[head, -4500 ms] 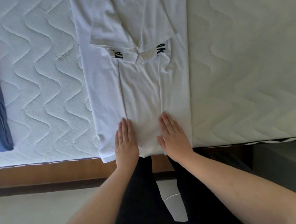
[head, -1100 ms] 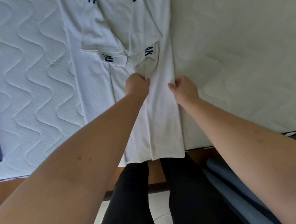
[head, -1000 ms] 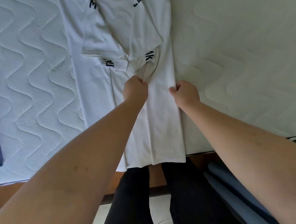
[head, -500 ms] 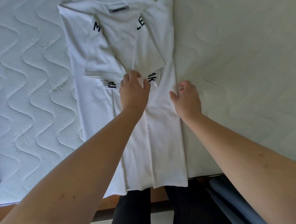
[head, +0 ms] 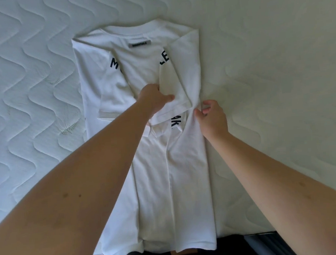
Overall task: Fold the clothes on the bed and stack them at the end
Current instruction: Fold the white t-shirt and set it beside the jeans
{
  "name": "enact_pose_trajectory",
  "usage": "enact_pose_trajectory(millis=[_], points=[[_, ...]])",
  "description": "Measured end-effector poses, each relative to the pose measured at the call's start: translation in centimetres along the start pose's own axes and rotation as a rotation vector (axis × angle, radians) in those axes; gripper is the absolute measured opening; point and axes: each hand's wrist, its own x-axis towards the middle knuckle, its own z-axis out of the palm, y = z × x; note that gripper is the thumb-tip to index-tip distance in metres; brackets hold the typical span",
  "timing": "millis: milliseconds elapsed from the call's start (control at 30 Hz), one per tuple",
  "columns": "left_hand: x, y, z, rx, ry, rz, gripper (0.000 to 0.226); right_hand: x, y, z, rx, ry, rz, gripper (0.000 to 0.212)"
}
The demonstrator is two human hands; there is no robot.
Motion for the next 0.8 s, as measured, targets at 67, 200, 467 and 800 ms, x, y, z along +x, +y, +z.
enact_pose_trajectory(millis=[67,200,467,800], points=[[0.1,-0.3,0.1,0.049,0.028,0.037,0.037,0.6,-0.5,0.1,0.016,0.015,-0.009,0.041],[0.5,-1.6,-0.5,0.138,0.100,0.070,0.030,1.6,-1.3,0.5,0.005,0.008,-0.023,0.042],[1.4,-3.4,-0.7,0.186,0.174,0.054,0.017,3.2,-1.6,0.3,-0.147,0.009,0.062,0.026],[4.9,-0.6,-1.2,-0.173,0.266,0.034,0.037,7.2,-4.3,-0.1,-0.082,0.023,-0.039,0.039]])
